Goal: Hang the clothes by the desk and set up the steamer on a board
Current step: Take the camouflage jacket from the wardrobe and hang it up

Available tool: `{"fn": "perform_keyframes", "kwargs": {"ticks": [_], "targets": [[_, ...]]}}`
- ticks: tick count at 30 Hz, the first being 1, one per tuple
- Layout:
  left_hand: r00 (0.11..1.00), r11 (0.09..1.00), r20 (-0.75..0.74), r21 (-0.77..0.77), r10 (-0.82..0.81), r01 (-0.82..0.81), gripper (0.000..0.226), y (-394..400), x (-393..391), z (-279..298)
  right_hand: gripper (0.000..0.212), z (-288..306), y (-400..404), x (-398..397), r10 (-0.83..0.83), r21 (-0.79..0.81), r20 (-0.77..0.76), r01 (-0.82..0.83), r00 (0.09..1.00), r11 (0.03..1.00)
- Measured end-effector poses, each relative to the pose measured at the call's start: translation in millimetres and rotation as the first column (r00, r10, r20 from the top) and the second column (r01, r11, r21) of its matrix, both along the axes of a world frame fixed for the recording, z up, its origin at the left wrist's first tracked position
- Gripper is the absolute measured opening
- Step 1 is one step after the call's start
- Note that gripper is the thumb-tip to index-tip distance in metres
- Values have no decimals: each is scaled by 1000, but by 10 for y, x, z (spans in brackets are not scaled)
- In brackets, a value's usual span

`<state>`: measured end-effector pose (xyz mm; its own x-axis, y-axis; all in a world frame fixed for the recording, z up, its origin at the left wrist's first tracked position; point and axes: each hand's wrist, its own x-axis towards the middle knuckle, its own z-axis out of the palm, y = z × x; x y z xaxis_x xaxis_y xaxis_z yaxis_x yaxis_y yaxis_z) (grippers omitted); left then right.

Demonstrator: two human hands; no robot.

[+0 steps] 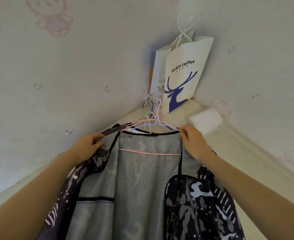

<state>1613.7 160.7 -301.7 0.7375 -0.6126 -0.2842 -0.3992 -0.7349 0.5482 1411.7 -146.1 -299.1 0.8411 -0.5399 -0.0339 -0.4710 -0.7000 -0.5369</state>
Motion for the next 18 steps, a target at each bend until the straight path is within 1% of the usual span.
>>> {"fn": "perform_keyframes", "kwargs": {"ticks": [5,9,14,16,18], "targets": [[987,982,-19,-106,158,-159,17,-59,-28,-168,17,-140,-52,47,27,26,-1,-27,1000,999],[947,924,43,-235,319,-301,17,-207,-29,-139,17,-144,-88,141,-18,36,56,16,998,999],[899,872,127,-334,419,-359,18,-404,157,-13,18,-5,-211,431,-32,14,109,30,994,999],[877,857,157,-347,455,-382,19,-477,221,-9,19,17,-268,541,-35,4,116,35,993,999],[862,855,184,-333,472,-397,20,-534,231,-60,21,-47,-315,586,-31,-16,87,33,996,999]]}}
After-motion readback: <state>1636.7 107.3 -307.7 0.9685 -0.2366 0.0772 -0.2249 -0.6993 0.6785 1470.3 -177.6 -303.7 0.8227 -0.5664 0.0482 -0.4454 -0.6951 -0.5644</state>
